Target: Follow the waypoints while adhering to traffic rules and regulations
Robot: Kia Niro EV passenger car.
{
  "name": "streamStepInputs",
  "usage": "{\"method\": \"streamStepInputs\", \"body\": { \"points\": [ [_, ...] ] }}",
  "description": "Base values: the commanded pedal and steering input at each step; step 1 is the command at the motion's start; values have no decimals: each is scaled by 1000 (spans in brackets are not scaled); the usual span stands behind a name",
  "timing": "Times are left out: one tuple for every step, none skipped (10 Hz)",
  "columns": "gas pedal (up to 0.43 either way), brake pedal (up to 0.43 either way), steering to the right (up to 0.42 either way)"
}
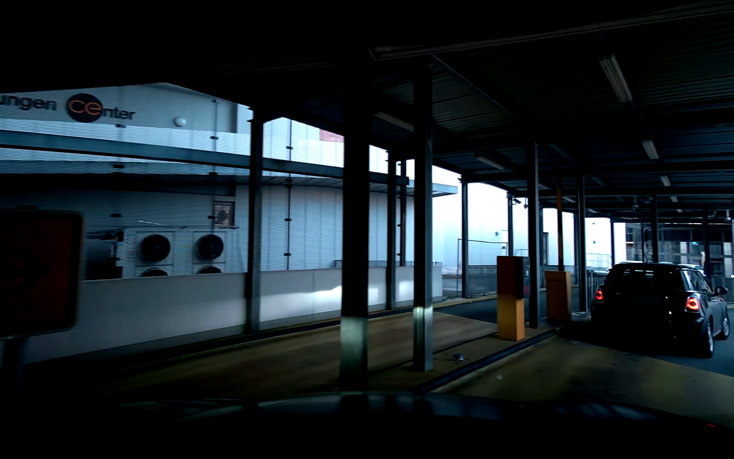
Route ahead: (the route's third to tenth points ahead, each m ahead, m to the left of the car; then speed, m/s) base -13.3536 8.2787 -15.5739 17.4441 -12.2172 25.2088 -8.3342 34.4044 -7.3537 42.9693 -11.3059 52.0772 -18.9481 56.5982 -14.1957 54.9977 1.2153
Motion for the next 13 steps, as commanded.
{"method": "streamStepInputs", "body": {
  "points": [
    [0, 79, 694],
    [0, 79, 684],
    [0, 79, 672],
    [0, 79, 660],
    [0, 79, 644],
    [0, 79, 633],
    [0, 79, 622],
    [0, 79, 617],
    [0, 85, 614],
    [0, 79, 609],
    [0, 85, 598],
    [0, 79, 583],
    [0, 79, 567]
  ]
}}
